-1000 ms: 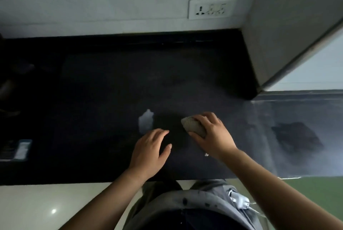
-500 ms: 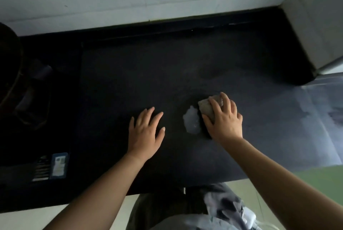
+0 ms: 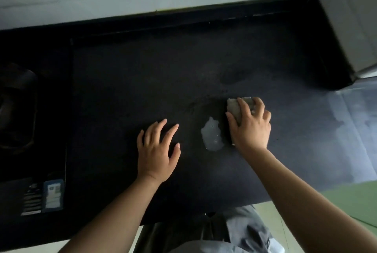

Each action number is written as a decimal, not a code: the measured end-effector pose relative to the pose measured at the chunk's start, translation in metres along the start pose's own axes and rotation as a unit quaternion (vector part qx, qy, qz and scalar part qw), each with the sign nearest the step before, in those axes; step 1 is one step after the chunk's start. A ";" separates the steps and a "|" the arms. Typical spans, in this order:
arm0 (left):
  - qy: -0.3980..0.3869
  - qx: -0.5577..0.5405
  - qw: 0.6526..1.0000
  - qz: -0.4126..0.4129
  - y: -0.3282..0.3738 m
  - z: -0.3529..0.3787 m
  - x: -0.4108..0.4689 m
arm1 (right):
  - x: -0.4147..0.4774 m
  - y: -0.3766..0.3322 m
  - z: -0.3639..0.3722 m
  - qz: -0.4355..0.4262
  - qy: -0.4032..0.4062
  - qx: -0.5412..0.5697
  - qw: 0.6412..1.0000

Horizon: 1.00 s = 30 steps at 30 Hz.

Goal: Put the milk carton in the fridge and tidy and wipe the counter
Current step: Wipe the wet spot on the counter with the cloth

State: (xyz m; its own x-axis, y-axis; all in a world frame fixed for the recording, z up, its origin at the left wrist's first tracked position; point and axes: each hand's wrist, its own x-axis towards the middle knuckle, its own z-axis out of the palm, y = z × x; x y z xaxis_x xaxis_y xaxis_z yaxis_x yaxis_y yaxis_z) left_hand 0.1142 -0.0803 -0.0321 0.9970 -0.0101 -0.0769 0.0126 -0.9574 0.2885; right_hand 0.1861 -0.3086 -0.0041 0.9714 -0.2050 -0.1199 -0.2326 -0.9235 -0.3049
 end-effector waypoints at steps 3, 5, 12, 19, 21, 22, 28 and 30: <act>-0.004 0.003 1.000 -0.002 0.000 -0.001 0.001 | -0.004 -0.018 0.006 -0.047 -0.008 0.007 0.999; -0.006 0.002 1.000 -0.002 0.001 -0.001 0.001 | -0.018 -0.018 0.011 -0.085 -0.010 -0.001 0.996; 0.011 -0.002 1.000 0.004 -0.001 0.000 0.001 | -0.035 0.013 0.012 -0.051 0.027 -0.006 0.998; 0.019 -0.006 1.000 0.006 -0.002 0.002 0.001 | -0.012 -0.029 0.019 -0.038 0.018 0.009 0.999; 0.018 -0.007 1.000 0.007 -0.002 0.001 0.001 | -0.030 -0.020 0.021 -0.089 0.010 -0.008 0.996; 0.020 -0.009 1.000 0.007 -0.002 0.002 0.001 | -0.037 -0.012 0.020 -0.098 0.013 -0.018 0.995; 0.019 -0.014 1.000 0.008 -0.003 0.002 0.001 | -0.016 0.001 0.009 0.031 0.046 0.004 0.998; 0.016 -0.013 1.000 0.006 -0.003 0.001 0.001 | -0.001 -0.015 0.010 0.042 0.037 0.003 0.998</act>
State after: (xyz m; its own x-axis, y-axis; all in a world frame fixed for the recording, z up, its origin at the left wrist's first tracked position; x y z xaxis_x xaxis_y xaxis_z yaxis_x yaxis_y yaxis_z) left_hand 0.1150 -0.0780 -0.0341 0.9990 -0.0124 -0.0427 0.0016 -0.9495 0.3137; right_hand 0.1878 -0.2912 -0.0087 0.9492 -0.3054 -0.0756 -0.3137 -0.9000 -0.3025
